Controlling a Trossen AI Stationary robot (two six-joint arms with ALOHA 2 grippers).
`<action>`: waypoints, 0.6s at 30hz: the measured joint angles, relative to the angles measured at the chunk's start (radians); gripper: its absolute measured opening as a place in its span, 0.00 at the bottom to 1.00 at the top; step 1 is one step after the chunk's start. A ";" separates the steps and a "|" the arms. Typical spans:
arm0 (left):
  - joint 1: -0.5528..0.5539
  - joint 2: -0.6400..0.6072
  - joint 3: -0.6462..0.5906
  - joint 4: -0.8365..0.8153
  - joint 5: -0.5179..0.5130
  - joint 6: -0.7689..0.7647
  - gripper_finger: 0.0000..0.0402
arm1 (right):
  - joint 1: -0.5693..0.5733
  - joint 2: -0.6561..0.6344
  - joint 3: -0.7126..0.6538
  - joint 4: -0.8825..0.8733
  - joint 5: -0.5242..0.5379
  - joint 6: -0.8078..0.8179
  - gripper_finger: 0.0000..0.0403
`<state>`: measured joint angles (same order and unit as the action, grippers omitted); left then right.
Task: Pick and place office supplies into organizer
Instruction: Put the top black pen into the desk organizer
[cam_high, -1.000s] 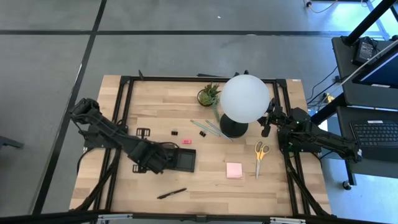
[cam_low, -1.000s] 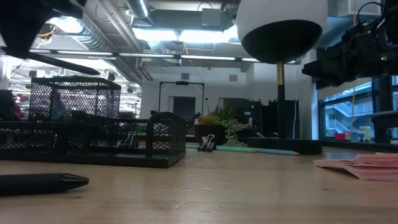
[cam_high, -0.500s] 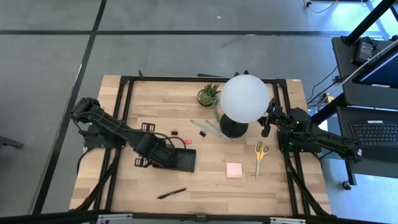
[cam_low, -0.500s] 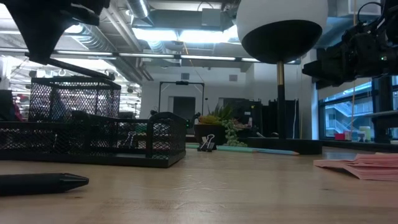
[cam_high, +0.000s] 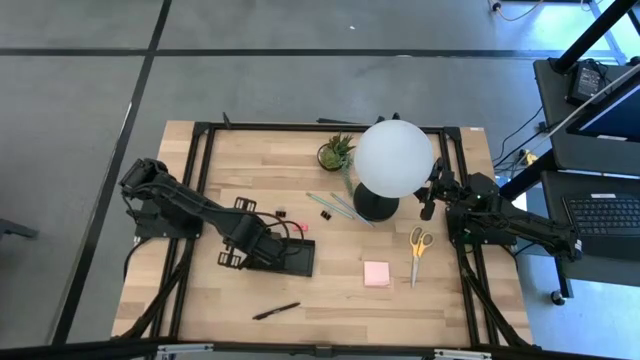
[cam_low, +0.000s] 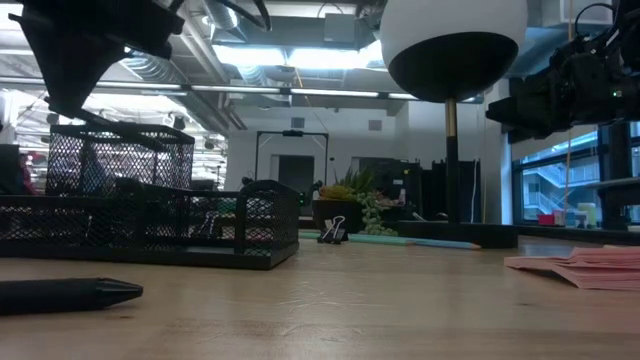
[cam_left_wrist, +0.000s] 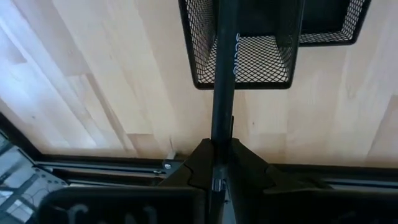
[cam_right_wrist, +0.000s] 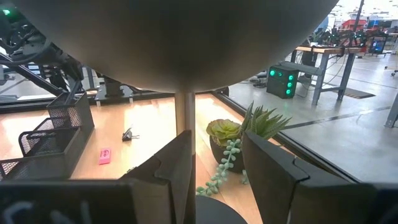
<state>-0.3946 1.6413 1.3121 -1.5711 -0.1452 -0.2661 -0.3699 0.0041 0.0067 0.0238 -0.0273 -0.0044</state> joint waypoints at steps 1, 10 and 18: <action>0.000 0.000 0.000 0.000 -0.002 0.000 0.07 | 0.000 0.000 0.000 0.000 0.000 0.000 0.36; -0.001 0.000 0.000 0.000 -0.028 0.000 0.07 | 0.000 0.000 0.000 0.000 0.000 0.000 0.36; -0.001 0.000 0.000 0.000 -0.029 0.000 0.07 | 0.000 0.000 0.000 0.000 0.000 0.000 0.36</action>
<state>-0.3954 1.6413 1.3121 -1.5711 -0.1738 -0.2657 -0.3700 0.0040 0.0065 0.0238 -0.0273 -0.0044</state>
